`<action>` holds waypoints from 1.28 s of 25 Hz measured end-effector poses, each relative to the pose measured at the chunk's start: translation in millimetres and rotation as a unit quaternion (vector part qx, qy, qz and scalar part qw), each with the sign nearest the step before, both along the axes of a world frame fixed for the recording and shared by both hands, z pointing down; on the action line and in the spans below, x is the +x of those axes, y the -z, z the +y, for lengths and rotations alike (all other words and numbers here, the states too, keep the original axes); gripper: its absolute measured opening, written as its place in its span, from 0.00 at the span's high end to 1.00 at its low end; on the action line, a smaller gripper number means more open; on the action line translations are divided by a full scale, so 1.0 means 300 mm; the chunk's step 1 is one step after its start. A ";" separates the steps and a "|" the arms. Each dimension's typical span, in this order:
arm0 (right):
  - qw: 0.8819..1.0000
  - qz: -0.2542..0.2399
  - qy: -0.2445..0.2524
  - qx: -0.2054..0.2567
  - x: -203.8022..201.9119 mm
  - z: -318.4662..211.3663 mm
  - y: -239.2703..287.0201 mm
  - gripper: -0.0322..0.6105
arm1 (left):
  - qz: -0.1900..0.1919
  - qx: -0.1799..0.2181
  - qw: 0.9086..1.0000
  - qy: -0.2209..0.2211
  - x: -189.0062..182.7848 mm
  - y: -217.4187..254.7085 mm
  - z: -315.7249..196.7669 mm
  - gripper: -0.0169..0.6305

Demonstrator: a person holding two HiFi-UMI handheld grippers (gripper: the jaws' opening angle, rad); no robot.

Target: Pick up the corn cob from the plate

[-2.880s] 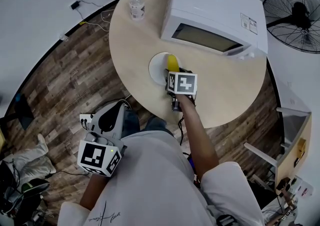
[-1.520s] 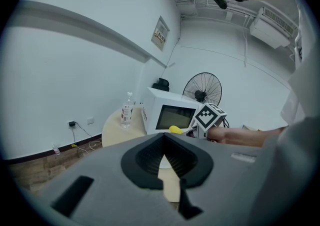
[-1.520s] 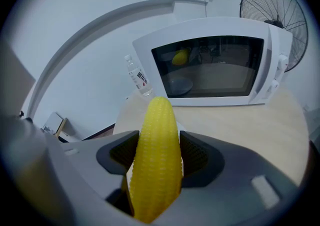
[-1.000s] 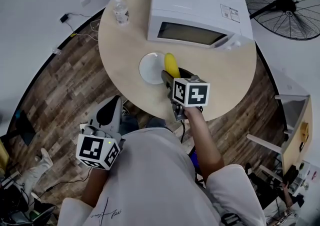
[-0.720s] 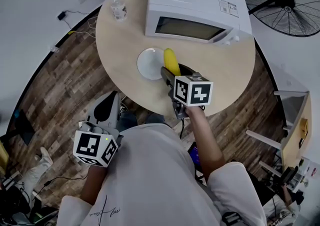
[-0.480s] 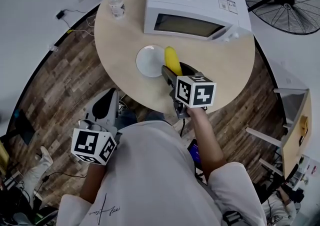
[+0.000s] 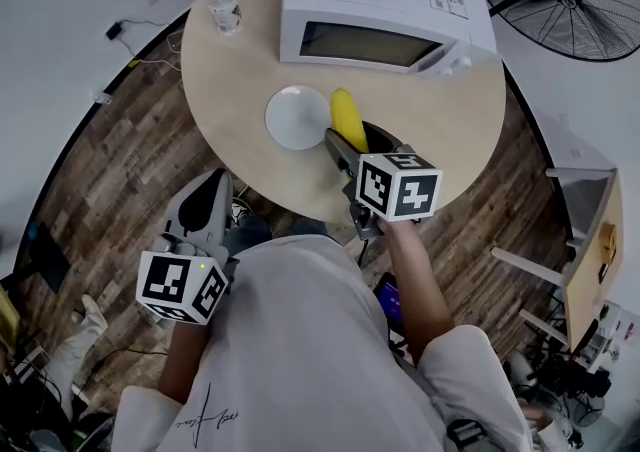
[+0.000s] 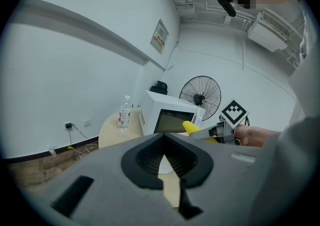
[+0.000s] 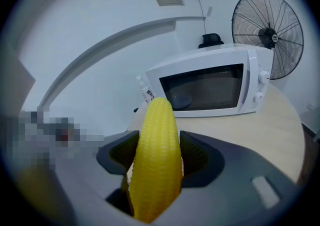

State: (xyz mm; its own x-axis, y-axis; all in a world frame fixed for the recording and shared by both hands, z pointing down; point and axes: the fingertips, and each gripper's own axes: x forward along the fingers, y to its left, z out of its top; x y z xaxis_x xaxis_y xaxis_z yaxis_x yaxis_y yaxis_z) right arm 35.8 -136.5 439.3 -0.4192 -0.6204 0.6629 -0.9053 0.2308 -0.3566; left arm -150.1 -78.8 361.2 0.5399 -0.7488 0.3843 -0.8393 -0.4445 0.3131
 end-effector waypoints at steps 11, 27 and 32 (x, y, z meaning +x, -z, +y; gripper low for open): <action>1.000 -0.005 -0.006 0.024 0.047 0.022 0.073 0.53 | 0.000 -0.003 1.000 0.001 0.019 -0.005 -0.009 0.98; 0.997 -0.023 -0.035 0.057 0.117 0.050 0.146 0.53 | -0.001 -0.001 1.000 0.001 0.034 0.005 -0.050 0.98; 0.996 -0.022 -0.046 0.071 0.140 0.059 0.171 0.53 | -0.001 0.006 1.000 0.006 0.039 0.019 -0.069 0.98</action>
State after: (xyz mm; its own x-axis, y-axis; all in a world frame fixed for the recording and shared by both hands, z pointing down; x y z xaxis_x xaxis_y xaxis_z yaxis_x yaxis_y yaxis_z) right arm 77.7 -118.7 388.0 -0.3826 -0.7444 0.5473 -0.9092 0.1983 -0.3660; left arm -138.2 -99.4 355.4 0.5300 -0.7600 0.3762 -0.8453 -0.4378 0.3064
